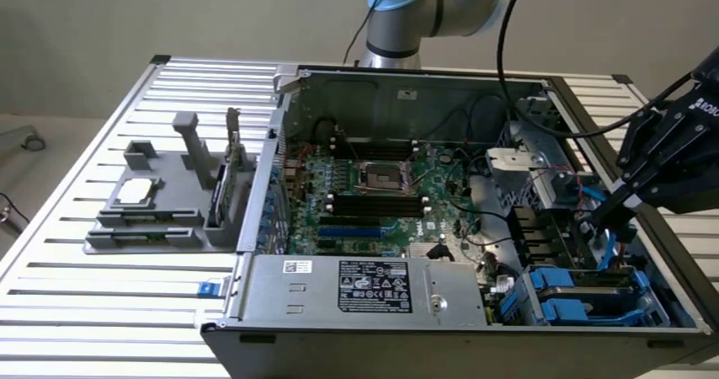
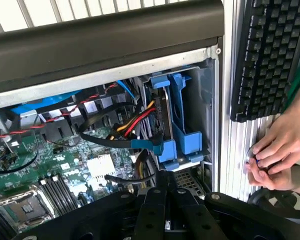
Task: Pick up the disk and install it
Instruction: 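Insert the second disk wire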
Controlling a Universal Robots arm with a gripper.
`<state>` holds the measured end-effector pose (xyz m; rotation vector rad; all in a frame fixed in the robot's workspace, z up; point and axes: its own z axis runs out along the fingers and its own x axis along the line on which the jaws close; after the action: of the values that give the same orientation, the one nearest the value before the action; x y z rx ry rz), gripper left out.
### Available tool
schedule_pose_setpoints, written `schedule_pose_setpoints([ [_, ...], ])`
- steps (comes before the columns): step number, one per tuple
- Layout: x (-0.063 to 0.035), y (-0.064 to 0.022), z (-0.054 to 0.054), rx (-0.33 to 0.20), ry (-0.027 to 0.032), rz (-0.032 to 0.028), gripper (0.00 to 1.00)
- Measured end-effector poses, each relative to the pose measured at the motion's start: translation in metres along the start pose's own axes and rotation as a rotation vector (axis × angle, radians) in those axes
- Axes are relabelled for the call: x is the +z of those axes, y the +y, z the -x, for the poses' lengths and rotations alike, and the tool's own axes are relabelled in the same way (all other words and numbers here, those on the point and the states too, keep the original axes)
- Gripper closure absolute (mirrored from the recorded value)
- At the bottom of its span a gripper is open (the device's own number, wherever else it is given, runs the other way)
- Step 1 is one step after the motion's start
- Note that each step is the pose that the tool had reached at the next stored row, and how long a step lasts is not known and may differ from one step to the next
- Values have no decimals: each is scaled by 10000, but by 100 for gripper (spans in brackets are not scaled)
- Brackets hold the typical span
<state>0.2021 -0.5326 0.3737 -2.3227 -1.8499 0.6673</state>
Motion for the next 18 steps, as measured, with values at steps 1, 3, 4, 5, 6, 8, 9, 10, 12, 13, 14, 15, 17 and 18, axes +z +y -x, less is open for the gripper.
schedule_pose_setpoints([
  [1, -12, 32, -7, -1, 2, -1, 89],
  [3, -17, 65, -15, -2, 2, 0, 89],
  [4, -10, 68, -17, -2, 3, 1, 89],
  [5, -6, 70, -18, 0, 0, 3, 89],
  [6, -3, 71, -18, 0, 1, 4, 89],
  [8, -3, 72, -15, -3, -5, 6, 89],
  [9, -1, 74, -13, -8, -6, 7, 89],
  [10, 0, 74, -9, -12, -8, 10, 89],
  [12, 2, 79, 8, -21, -14, 19, 89],
  [13, 4, 81, 19, -22, -17, 27, 89],
  [14, 8, 85, 34, -22, -18, 38, 89],
  [15, 12, 90, 51, -23, -22, 48, 89],
  [17, 16, 96, 74, -27, -34, 78, 89],
  [18, 18, 97, 80, -29, -38, 98, 89],
])
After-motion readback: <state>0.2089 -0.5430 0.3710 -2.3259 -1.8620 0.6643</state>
